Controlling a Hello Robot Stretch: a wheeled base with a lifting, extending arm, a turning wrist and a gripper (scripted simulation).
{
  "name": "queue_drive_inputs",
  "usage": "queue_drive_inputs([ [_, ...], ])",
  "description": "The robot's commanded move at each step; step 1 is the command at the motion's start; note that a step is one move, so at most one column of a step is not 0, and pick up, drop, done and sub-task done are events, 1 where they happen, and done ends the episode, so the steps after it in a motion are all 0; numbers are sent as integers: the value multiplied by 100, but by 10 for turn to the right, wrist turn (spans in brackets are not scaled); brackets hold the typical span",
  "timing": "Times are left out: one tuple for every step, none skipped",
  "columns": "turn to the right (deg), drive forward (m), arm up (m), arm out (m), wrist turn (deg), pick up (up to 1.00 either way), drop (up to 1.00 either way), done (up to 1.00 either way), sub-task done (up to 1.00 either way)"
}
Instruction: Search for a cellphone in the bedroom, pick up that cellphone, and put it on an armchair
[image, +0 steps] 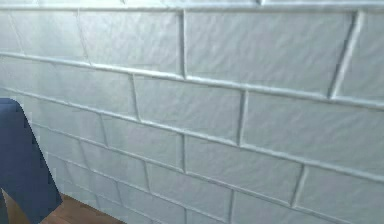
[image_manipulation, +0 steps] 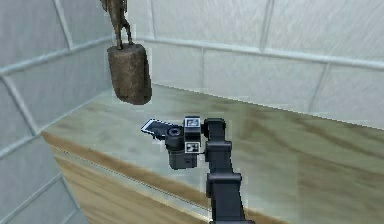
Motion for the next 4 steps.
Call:
queue_drive_inputs([
  [0, 0, 0, 0, 0, 100, 0, 0, 0],
  [0, 0, 10, 0, 0, 0, 0, 0, 0],
  [0, 0, 2, 0, 0, 0, 0, 0, 0],
  [0, 0, 0, 0, -450, 0, 0, 0, 0],
])
